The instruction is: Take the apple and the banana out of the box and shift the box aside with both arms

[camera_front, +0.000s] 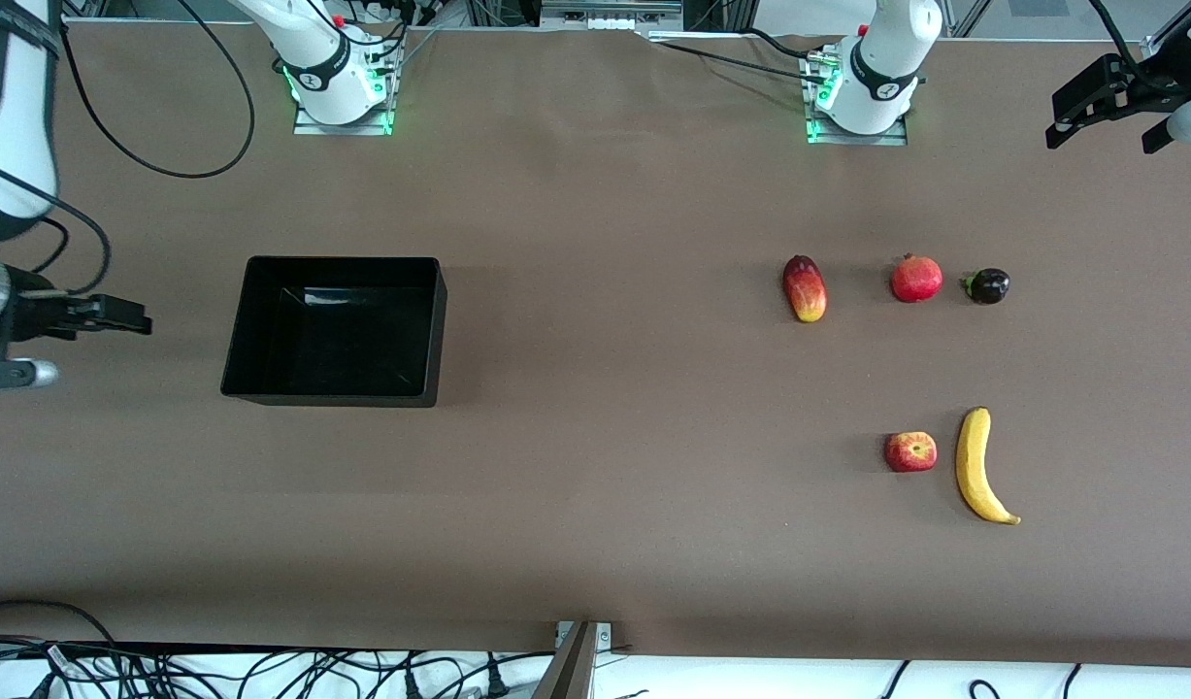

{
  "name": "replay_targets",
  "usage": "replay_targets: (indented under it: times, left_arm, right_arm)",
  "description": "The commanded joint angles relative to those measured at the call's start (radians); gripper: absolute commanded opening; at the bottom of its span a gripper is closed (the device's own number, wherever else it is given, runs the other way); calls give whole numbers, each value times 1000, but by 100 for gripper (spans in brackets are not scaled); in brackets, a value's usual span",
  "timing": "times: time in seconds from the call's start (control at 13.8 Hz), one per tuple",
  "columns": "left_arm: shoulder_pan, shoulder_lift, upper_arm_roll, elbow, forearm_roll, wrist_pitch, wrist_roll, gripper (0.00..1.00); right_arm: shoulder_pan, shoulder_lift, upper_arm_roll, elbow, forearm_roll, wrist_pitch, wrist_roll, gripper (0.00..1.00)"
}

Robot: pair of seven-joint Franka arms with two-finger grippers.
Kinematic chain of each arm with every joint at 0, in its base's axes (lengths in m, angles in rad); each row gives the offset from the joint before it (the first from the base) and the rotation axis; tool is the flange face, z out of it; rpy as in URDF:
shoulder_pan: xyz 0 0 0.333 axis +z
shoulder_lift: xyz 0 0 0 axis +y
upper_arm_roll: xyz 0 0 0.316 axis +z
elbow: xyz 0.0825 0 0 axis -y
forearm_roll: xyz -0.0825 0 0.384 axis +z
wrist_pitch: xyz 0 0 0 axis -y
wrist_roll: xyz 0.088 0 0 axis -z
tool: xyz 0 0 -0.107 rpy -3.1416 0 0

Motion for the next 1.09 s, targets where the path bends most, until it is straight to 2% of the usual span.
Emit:
replay_targets:
  times: [0.0,0.22,0.43,0.51,0.65,0.72,0.87,0.94,1.01]
  left_arm:
    - [8,-24,-3,-30,-28,17,-8,100]
    - [8,-24,-3,-30,-28,17,-8,100]
    - [8,-24,-3,-30,-28,17,-8,100]
    - [8,-24,-3,-30,-28,17,-8,100]
    - [8,-24,-3,-30,-28,19,-8,100]
    - [8,-24,-3,-30,-28,19,-8,100]
    - [8,-22,-3,-31,-28,29,-8,100]
    - [8,-22,-3,-33,-30,31,-8,100]
    - [8,-22,-3,-36,-30,32,-8,100]
  right_arm:
    - [-5,0,-30,78,-10,-43,-2,100]
    - [0,-38,-30,109,-5,-137,-1,100]
    - [3,-92,-1,84,-10,-155,1,100]
    - [-17,-119,29,60,-10,-152,1,100]
    - [-103,-173,146,-5,-24,-133,80,100]
    - [-132,-208,206,-49,-60,-111,149,100]
    - [-235,-320,363,-207,-122,-16,205,100]
    - [-246,-365,379,-273,-123,28,200,100]
    - [-246,-380,380,-293,-122,26,199,100]
